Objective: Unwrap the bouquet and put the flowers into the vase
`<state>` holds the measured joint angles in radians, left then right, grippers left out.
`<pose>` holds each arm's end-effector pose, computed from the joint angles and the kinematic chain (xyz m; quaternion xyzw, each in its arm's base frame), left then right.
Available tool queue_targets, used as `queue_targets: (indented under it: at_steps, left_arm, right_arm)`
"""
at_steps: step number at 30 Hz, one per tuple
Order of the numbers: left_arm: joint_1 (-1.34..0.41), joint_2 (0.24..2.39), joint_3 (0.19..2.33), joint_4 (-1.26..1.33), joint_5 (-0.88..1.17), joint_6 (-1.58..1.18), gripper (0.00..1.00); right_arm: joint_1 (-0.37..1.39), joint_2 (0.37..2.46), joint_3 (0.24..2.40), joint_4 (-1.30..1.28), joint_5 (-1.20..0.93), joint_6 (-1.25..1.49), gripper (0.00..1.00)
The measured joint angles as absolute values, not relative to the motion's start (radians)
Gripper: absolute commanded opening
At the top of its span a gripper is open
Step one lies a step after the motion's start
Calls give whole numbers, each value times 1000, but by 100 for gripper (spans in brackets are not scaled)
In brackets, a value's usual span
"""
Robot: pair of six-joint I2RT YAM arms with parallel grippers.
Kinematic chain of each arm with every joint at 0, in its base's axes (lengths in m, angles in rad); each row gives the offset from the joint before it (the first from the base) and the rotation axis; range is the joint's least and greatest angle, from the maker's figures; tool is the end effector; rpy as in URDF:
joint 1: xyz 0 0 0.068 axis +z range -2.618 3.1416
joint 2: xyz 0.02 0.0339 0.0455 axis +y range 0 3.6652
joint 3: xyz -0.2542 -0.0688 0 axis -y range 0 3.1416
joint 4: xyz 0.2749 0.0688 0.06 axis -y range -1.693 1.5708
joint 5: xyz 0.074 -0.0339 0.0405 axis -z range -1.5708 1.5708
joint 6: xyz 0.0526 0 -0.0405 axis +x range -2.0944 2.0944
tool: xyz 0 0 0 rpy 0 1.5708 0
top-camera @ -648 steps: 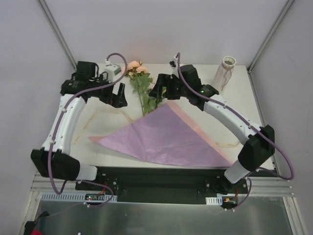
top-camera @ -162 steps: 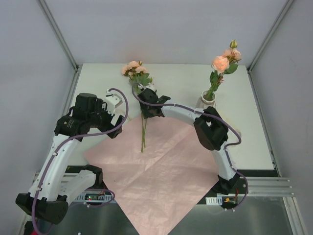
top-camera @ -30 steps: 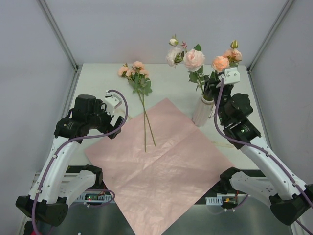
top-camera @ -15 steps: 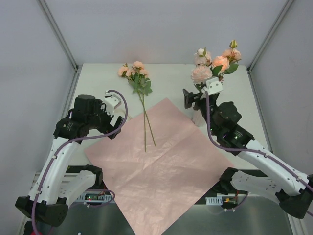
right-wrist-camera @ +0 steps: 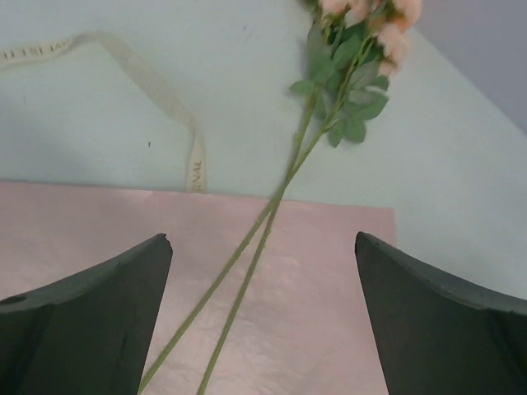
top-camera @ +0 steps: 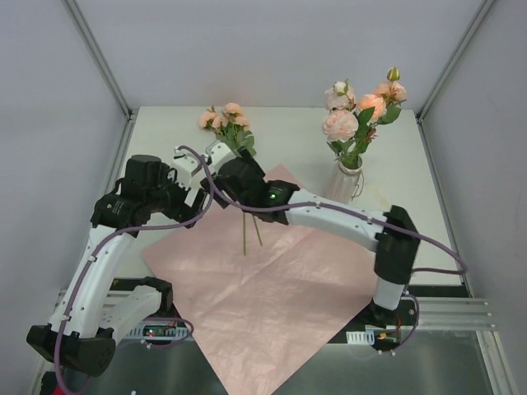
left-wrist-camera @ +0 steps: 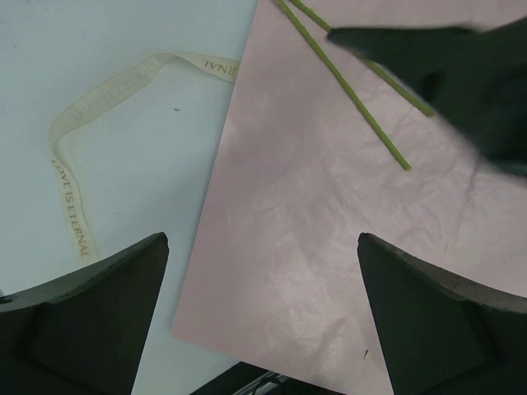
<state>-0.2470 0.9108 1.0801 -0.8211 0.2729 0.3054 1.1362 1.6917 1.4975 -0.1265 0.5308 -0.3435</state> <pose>0.2138 -0.0685 0.3442 0.3002 0.8378 -0.1090 0.4427 0.2116 0.3926 0.3340 -0.4142 0.6814 0.0218 0.6030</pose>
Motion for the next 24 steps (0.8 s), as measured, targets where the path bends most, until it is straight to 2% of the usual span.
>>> queue_targets:
  at_steps: [1, 3, 4, 7, 15, 20, 24]
  left_arm:
    - [-247, 910, 1081, -821, 268, 303, 99]
    - [-241, 911, 1081, -839, 242, 298, 99]
    - [-234, 913, 1080, -858, 237, 299, 99]
    - [-235, 910, 1080, -850, 234, 305, 99]
    - [-236, 887, 1080, -812, 233, 311, 99]
    - [-218, 894, 1078, -768, 223, 289, 99]
    - [-190, 919, 1050, -727, 222, 276, 99]
  right_arm:
    - [1134, 1761, 1551, -167, 521, -324, 95]
    - [1121, 1884, 1656, -242, 506, -274, 84]
    - [1111, 1922, 1697, -263, 494, -268, 75]
    - [1056, 2010, 1766, -316, 419, -216, 63]
    - [842, 2171, 1873, -410, 233, -85, 59]
    - [813, 2259, 1942, -424, 195, -60, 52]
    - [810, 2305, 1984, -420, 160, -33, 50]
